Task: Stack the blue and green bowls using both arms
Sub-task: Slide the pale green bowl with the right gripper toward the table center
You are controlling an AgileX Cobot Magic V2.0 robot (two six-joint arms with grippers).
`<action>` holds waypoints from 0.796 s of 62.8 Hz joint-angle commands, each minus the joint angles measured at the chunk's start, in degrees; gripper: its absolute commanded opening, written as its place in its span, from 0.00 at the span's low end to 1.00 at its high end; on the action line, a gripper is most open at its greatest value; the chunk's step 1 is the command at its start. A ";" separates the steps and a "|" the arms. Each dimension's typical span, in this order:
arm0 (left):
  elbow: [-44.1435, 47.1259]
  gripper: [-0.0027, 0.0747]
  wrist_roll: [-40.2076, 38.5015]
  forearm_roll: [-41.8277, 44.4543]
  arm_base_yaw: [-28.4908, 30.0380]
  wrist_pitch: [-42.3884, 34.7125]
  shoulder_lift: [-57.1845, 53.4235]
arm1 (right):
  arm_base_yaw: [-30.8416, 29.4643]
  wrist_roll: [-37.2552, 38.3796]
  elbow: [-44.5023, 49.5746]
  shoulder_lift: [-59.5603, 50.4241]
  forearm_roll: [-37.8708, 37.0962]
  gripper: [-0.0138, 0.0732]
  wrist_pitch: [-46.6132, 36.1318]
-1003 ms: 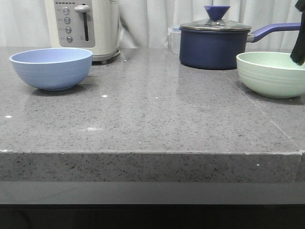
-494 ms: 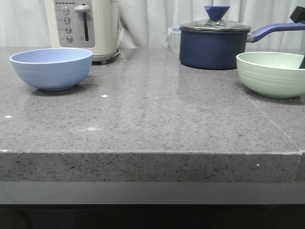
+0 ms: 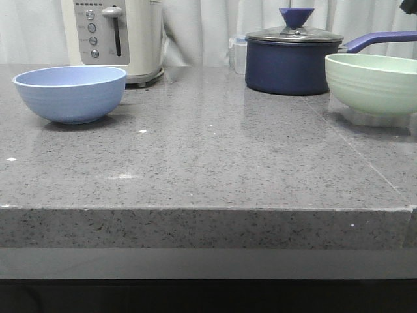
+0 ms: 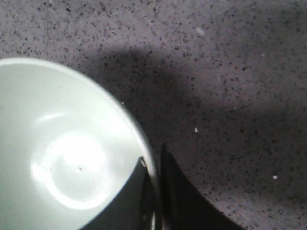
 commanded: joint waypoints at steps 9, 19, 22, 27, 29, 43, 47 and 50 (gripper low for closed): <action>-2.04 0.70 0.08 -0.82 -0.52 -3.90 0.55 | 8.72 -0.76 -5.25 -2.86 -1.00 0.10 -1.82; -2.04 0.70 0.08 -0.82 -0.52 -3.90 0.55 | 17.90 1.68 -8.58 -1.43 -3.13 0.10 -3.98; -2.04 0.70 0.08 -0.82 -0.52 -3.89 0.55 | 20.66 3.09 -10.07 -0.30 -4.34 0.10 -3.85; -2.04 0.70 0.08 -0.82 -0.52 -3.78 0.55 | 24.71 4.98 -12.56 1.94 -6.58 0.10 -3.85; -2.04 0.70 0.08 -0.82 -0.52 -3.78 0.55 | 25.76 5.87 -13.74 3.08 -7.30 0.10 -3.85; -2.04 0.70 0.08 -0.82 -0.52 -3.78 0.55 | 29.45 7.91 -19.81 8.87 -7.93 0.10 -3.78; -2.04 0.70 0.08 -0.82 -0.52 -3.78 0.55 | 29.45 7.91 -20.40 9.96 -7.88 0.10 -3.80; -2.04 0.70 0.08 -0.82 -0.52 -3.78 0.55 | 29.45 7.91 -20.46 10.49 -7.88 0.10 -3.87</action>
